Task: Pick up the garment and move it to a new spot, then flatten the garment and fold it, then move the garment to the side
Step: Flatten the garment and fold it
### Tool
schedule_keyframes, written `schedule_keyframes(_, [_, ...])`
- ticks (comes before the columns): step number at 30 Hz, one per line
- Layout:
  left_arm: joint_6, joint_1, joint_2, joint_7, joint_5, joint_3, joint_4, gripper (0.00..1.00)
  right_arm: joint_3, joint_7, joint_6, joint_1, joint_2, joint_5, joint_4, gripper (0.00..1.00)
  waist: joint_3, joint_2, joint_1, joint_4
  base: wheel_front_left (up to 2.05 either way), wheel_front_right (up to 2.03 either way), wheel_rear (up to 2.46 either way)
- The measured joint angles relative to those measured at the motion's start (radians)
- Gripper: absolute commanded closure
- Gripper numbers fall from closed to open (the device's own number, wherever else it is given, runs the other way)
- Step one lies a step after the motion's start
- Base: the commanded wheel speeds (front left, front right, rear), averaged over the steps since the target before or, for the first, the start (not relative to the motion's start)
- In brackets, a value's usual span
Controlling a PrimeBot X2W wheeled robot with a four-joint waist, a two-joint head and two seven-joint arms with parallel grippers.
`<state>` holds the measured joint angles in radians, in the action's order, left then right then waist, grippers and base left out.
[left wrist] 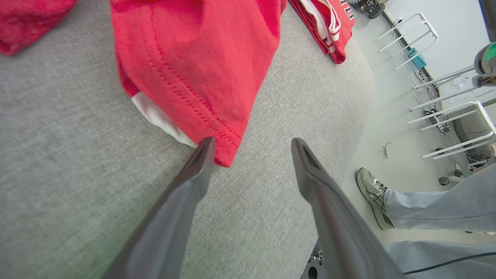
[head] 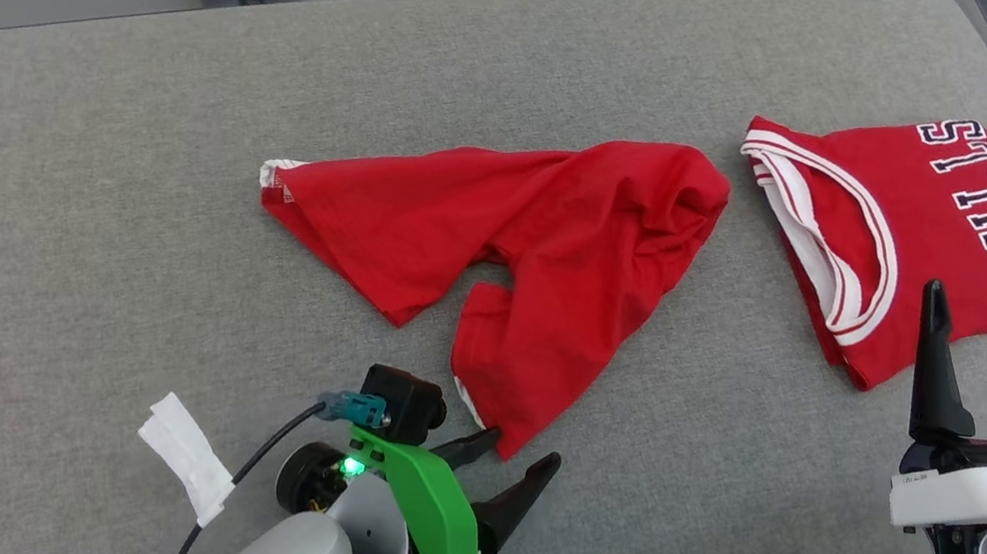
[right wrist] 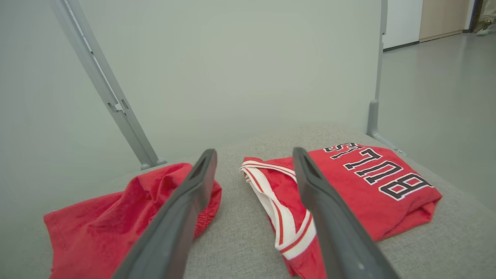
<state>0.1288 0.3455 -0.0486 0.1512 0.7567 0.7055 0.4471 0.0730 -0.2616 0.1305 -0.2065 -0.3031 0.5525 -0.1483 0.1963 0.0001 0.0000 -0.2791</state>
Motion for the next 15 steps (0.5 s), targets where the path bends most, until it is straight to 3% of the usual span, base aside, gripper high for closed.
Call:
schedule_keyframes(3, [0.0,0.018,0.0,-0.018,0.021,0.018,0.023,0.04,0.0,0.0,0.0,-0.001,0.003,0.0,-0.003,0.0,0.01,0.0,0.0,-0.018,0.0,0.0,0.0])
schedule_keyframes(5, [0.0,0.026,0.0,-0.029,0.039,0.027,0.042,0.2,-0.002,0.0,0.0,-0.001,0.005,-0.001,-0.006,0.0,0.013,0.0,0.0001,-0.025,0.0,0.0,0.0])
schedule_keyframes(6, [0.0,0.029,0.001,-0.03,0.041,0.029,0.055,0.23,-0.005,0.0,0.0,-0.001,0.005,-0.001,-0.009,0.0,0.012,0.0,0.0,-0.025,0.0,0.0,0.0])
schedule_keyframes(7, [0.0,0.032,0.001,-0.029,0.041,0.03,0.067,0.33,-0.006,0.0,0.0,-0.001,0.005,-0.002,-0.01,0.0,0.011,0.0,0.0,-0.024,0.0,0.0,0.0])
schedule_keyframes(8, [-0.003,0.035,0.0,-0.029,0.04,0.032,0.082,0.32,-0.004,0.0,0.0,-0.001,0.005,-0.002,-0.012,0.0,0.009,0.0,0.0,-0.021,0.0,0.0,0.0])
schedule_keyframes(10, [-0.013,0.037,-0.003,-0.025,0.026,0.043,0.1,0.06,-0.001,0.0,0.0,-0.001,0.007,-0.003,-0.013,0.0,0.004,0.0,0.0,-0.015,0.0,0.0,0.0])
schedule_keyframes(11, [-0.018,0.037,-0.003,-0.03,0.025,0.041,0.101,0.0,0.0,0.0,0.0,-0.001,0.007,-0.004,-0.013,0.0,0.0,-0.0001,0.0,-0.012,0.0,0.0,0.0])
schedule_keyframes(15, [-0.025,0.036,-0.004,-0.034,0.035,0.035,0.09,0.0,0.005,0.0,0.0,-0.001,0.007,-0.007,-0.016,0.0,-0.013,0.0,0.0,-0.002,0.0,0.0,0.0])
